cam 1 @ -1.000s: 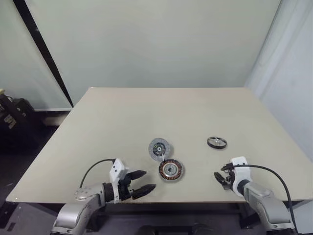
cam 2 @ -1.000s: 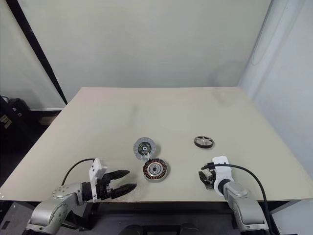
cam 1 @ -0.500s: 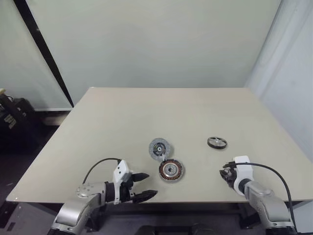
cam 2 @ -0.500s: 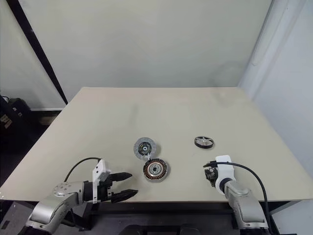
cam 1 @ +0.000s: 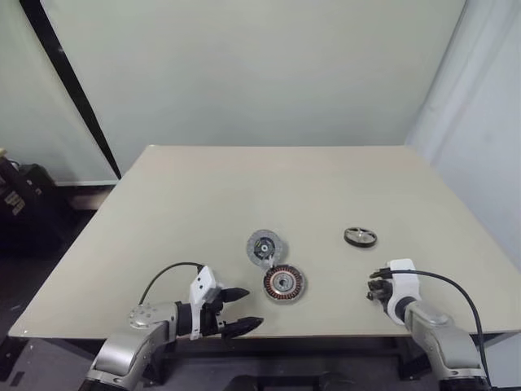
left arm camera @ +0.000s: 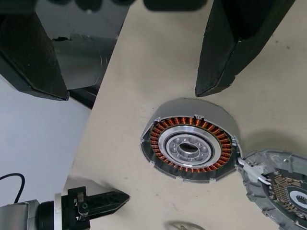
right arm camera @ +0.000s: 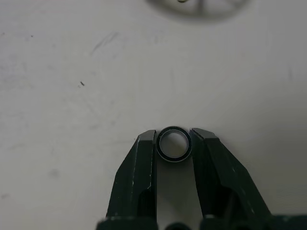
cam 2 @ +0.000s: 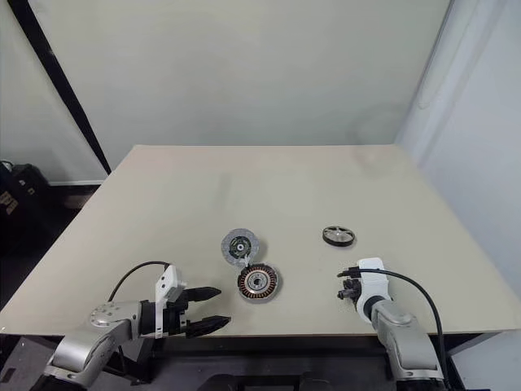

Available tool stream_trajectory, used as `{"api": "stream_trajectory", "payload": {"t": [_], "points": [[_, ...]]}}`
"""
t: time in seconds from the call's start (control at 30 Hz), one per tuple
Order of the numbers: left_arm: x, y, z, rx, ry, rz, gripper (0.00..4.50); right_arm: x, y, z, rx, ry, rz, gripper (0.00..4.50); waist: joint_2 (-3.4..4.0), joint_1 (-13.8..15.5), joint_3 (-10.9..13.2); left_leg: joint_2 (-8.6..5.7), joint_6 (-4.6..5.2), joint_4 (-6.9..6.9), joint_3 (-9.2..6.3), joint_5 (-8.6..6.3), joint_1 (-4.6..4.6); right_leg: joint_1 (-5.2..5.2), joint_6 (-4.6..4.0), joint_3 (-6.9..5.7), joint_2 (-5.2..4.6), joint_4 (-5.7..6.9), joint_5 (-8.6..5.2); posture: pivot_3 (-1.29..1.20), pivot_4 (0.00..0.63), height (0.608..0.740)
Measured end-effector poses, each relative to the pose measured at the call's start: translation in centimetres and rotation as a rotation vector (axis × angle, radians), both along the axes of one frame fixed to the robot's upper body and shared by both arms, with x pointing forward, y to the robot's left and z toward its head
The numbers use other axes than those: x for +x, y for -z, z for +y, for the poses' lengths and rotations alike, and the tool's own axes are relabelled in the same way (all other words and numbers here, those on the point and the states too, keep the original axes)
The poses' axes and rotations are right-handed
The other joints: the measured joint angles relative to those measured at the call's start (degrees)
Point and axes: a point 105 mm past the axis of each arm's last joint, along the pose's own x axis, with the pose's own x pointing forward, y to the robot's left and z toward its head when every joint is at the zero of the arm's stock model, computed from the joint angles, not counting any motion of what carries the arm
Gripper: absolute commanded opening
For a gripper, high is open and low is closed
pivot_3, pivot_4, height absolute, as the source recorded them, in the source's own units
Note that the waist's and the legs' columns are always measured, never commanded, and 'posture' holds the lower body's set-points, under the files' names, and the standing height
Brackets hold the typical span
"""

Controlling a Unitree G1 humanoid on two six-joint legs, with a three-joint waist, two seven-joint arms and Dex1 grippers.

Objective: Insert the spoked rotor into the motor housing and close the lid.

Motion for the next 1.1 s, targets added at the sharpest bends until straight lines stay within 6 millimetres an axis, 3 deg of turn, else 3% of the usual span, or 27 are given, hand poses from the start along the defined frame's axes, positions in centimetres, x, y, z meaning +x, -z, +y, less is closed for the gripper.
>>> {"api": "stream_trajectory", "payload": {"t": [0.2,0.5,0.63,0.87,1.1], "points": [[0.1,-0.1,-0.1,0.014,0.010,-0.015,4.50,1.2,-2.2,3.4,0.044,-0.123,-0.064,0.71,0.04,-0.82,0.02,0.01,0.01,-0.10,0.00,0.00,-0.03,-0.01,0.00,0.02,0.01,0.01,0.00,0.00,0.000,0.740],[0.9,0.0,0.5,0.026,-0.021,-0.057,4.50,2.3,-4.0,11.2,0.120,-0.375,-0.095,0.71,0.05,-0.79,0.02,0.00,0.01,-0.08,-0.02,0.01,-0.03,-0.05,0.00,0.00,0.01,0.00,0.00,0.00,0.000,0.740],[1.5,0.1,1.4,0.054,-0.058,-0.099,4.50,2.5,-4.5,13.8,0.142,-0.457,-0.103,0.71,0.04,-0.79,0.02,0.00,0.01,-0.10,-0.04,0.01,-0.02,-0.06,0.01,-0.01,0.02,0.01,0.01,0.00,0.000,0.740],[2.3,-0.2,2.2,0.055,-0.123,-0.159,4.50,1.8,-3.9,16.5,0.171,-0.558,-0.070,0.71,0.04,-0.80,0.02,0.00,0.00,-0.10,-0.04,0.00,-0.04,-0.06,0.02,-0.01,0.01,0.00,0.01,0.00,0.000,0.740],[2.0,0.1,2.3,0.053,-0.146,-0.166,4.50,1.4,-3.2,17.6,0.180,-0.597,-0.043,0.71,0.04,-0.80,0.02,0.00,0.00,-0.08,-0.04,0.01,-0.04,-0.06,0.02,-0.02,0.01,0.03,0.01,0.00,0.000,0.740]]}}
